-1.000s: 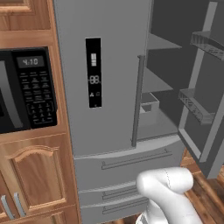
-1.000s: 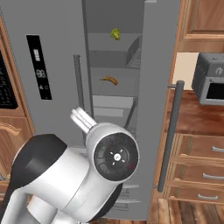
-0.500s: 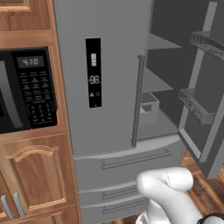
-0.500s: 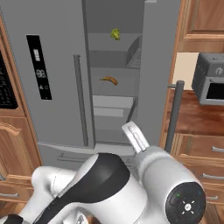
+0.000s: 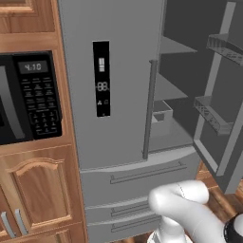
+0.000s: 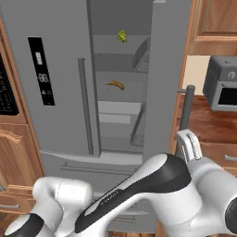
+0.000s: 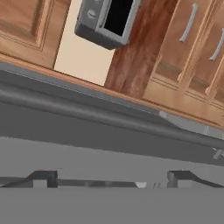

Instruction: Place the banana in the correct fridge rack based on whether it is a fruit or vegetable. Finally, close the fridge door.

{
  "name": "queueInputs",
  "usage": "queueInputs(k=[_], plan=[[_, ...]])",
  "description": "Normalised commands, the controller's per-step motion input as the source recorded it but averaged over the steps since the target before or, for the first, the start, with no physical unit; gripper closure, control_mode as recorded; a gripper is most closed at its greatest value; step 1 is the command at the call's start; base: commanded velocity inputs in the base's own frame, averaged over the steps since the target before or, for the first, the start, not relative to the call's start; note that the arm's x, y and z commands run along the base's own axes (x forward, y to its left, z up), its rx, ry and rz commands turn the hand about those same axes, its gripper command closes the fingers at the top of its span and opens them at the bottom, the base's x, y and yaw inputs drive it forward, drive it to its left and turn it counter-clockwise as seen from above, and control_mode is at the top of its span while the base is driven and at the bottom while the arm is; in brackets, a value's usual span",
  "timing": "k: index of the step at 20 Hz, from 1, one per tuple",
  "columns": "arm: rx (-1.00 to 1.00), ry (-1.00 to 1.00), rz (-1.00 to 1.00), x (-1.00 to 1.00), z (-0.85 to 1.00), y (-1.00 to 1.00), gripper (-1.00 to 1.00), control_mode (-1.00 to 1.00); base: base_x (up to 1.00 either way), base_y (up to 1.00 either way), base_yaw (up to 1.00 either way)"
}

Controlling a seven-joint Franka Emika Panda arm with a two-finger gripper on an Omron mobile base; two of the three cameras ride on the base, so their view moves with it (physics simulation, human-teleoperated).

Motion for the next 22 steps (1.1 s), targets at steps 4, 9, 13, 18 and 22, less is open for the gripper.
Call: queueInputs(k=[4,9,13,18,22], plan=[[0.19,0.01,0.00,0.88,-0.17,-0.32,-1.00,-1.00,0.00,0.00,0.00],[0.15,0.00,0.01,0.54,-0.16,-0.42,-1.00,-1.00,0.00,0.00,0.00],[0.12,0.00,0.00,0.39,-0.05,-0.45,-1.00,-1.00,0.00,0.00,0.00],[0.08,0.02,0.04,0.51,-0.26,-0.27,-1.00,-1.00,0.00,0.00,0.00],[0.06,0.01,0.12,0.56,-0.39,-0.06,-1.00,-1.00,0.00,0.00,0.00]])
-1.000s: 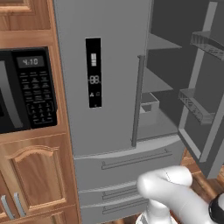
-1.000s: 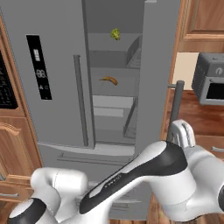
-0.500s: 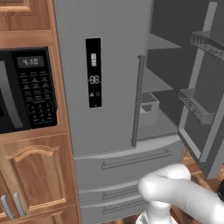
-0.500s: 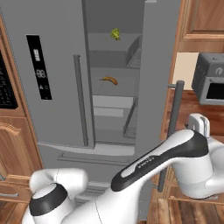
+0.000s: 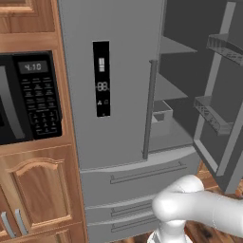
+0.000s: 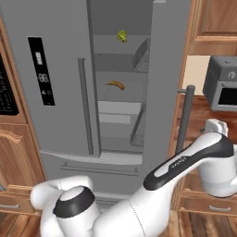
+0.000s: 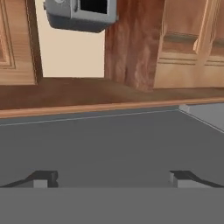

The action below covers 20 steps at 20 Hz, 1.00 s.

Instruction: Place the banana in the correct fridge rack based on whether it is a fruit or vegetable. Finally, close the fridge door.

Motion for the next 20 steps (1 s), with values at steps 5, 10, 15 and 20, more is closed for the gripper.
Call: queueInputs(k=[5,10,15,20], plan=[[0.08,0.00,0.15,0.60,-0.28,-0.09,-1.00,-1.00,0.00,0.00,0.00],[0.14,0.01,0.16,0.58,-0.31,-0.20,-1.00,-1.00,0.00,0.00,0.00],[0.15,0.04,0.28,0.07,-0.37,0.10,-1.00,-1.00,0.00,0.00,0.00],[0.08,0.00,0.37,0.01,-0.26,0.68,-1.00,-1.00,0.00,0.00,0.00]])
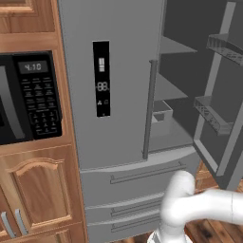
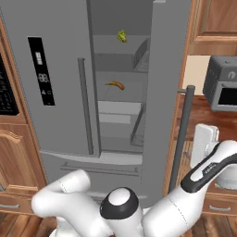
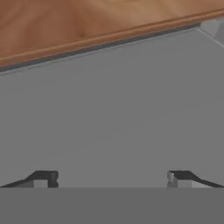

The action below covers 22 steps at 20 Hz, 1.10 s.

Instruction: Place the banana in the correct fridge rack based on whether it is a fruit or vegetable. Finally, close the fridge door.

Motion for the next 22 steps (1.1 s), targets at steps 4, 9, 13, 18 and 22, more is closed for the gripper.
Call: queueInputs(k=[4,9,13,18,22], plan=[[0.02,-0.01,0.42,0.09,-0.08,0.90,-1.00,-1.00,0.00,0.00,0.00],[0.00,-0.05,0.40,0.04,-0.13,1.00,-1.00,-1.00,0.00,0.00,0.00],[-0.02,-0.10,0.34,0.00,-0.19,1.00,-1.00,-1.00,0.00,0.00,0.00],[-0.09,-0.14,0.23,0.05,-0.14,1.00,-1.00,-1.00,0.00,0.00,0.00],[-0.07,-0.12,0.02,0.26,0.00,0.96,-1.00,-1.00,0.00,0.00,0.00]])
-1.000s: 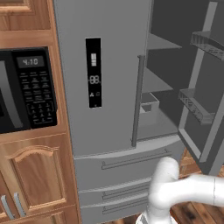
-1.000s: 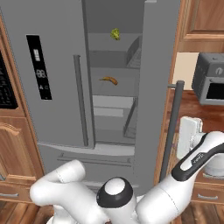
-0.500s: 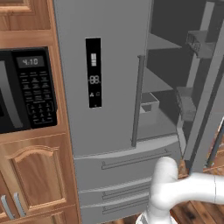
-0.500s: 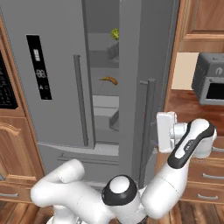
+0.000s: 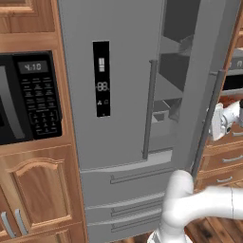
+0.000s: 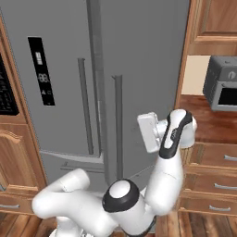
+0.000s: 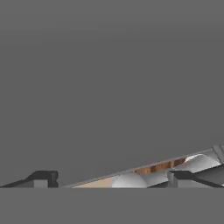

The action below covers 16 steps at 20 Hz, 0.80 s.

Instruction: Place the banana in the correct fridge rack based on whether it is a fruit or vegetable. Finally, close the fridge door.

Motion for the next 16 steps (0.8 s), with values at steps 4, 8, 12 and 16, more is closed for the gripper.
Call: queueInputs(k=[4,8,12,16], plan=[[-0.02,-0.09,-0.28,0.34,0.00,0.61,-1.00,-1.00,0.00,0.00,0.00],[-0.02,-0.09,-0.46,0.49,0.00,0.53,-1.00,-1.00,0.00,0.00,0.00],[-0.07,-0.09,-0.61,0.64,0.00,0.53,-1.00,-1.00,0.00,0.00,0.00],[-0.07,-0.05,-0.63,0.74,0.00,0.44,-1.00,-1.00,0.00,0.00,0.00]])
